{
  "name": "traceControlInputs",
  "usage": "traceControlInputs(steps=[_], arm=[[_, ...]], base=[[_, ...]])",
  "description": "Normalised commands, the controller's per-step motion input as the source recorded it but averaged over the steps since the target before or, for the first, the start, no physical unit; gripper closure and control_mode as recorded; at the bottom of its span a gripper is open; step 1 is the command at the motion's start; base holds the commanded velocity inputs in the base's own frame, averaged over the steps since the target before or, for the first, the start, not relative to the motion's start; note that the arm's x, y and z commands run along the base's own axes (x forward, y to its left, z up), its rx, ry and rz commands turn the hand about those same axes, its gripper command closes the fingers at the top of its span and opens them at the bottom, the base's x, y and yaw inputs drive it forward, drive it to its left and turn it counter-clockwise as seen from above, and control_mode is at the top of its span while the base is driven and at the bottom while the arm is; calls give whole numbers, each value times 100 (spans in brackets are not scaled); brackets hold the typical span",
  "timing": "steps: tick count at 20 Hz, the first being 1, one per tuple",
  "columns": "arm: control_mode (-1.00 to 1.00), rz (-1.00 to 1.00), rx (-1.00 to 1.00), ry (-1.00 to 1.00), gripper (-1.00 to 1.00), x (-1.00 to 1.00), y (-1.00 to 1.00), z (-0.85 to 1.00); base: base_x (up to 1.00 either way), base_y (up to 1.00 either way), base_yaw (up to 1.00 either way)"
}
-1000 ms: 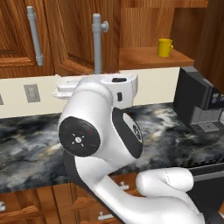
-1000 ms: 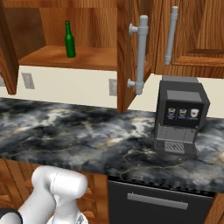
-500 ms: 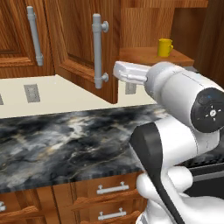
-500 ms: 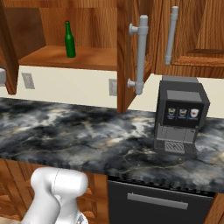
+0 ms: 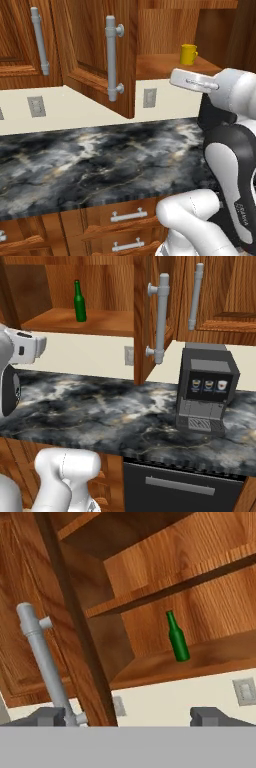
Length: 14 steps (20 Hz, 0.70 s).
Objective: Open the cabinet directly in front. Then move the beer and the mug to the dining counter with the candle on it.
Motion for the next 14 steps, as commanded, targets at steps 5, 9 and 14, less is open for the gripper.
traceControlInputs(steps=[5,9,14], arm=[[-100,15,0,0,-100,10,5,0],[-100,6,0,1,-100,54,0,0],[-100,11,3,3,-100,74,0,0]], base=[[0,0,0],[0,0,0],[0,0,0]])
